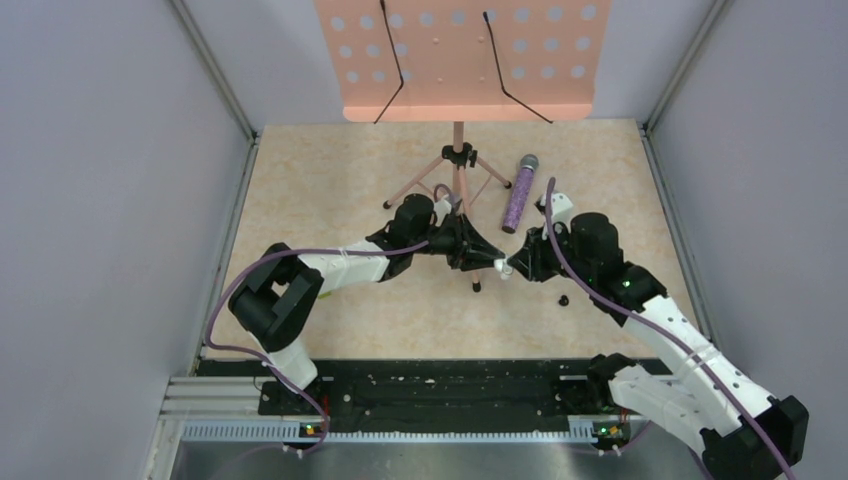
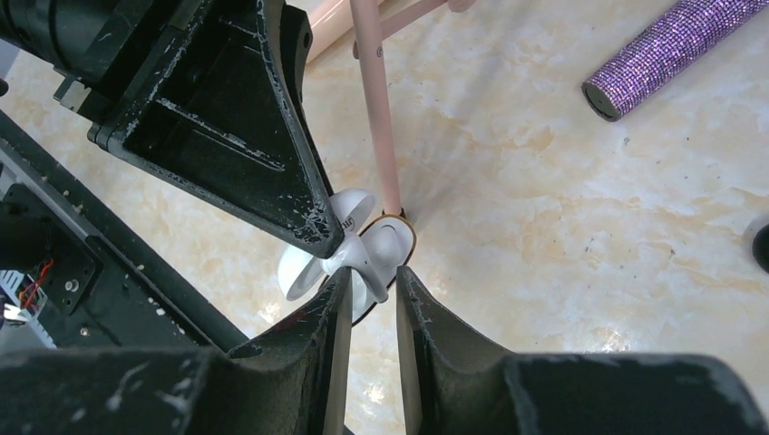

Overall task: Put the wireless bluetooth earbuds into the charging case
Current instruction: Insert the left earbud into the left side groove of the charging case.

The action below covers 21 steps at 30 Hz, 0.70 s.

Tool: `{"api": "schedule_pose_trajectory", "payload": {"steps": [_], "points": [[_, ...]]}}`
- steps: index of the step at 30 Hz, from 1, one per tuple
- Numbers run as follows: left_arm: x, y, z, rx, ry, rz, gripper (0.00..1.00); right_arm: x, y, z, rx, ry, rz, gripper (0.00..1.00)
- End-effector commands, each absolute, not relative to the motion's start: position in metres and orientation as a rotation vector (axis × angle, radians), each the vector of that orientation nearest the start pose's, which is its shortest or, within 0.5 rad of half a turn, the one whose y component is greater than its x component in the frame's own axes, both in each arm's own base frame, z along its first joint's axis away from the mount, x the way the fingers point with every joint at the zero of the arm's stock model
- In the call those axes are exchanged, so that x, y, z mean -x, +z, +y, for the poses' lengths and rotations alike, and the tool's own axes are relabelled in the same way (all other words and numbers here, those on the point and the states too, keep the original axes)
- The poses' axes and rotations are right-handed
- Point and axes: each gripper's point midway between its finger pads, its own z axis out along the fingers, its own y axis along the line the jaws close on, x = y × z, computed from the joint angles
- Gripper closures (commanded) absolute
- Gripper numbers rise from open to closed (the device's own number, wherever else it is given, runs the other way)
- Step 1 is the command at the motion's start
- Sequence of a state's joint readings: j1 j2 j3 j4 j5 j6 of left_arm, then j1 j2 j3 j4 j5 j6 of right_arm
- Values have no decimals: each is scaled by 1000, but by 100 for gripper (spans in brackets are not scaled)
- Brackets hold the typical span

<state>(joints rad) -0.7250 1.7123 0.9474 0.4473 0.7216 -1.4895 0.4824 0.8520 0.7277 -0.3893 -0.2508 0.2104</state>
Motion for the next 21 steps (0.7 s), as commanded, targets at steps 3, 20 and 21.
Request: {"api": "schedule_pose_trajectory", "payload": {"steps": [3, 20, 21], "points": [[-228, 237, -406, 113, -2054, 2324, 100, -237, 202, 191, 444, 752, 2030, 78], [-229, 238, -404, 129, -2061, 2315, 100, -233, 203, 189, 423, 759, 2028, 100], [-229, 238, -405, 130, -2061, 2316, 100, -233, 204, 188, 416, 758, 2029, 100]]}}
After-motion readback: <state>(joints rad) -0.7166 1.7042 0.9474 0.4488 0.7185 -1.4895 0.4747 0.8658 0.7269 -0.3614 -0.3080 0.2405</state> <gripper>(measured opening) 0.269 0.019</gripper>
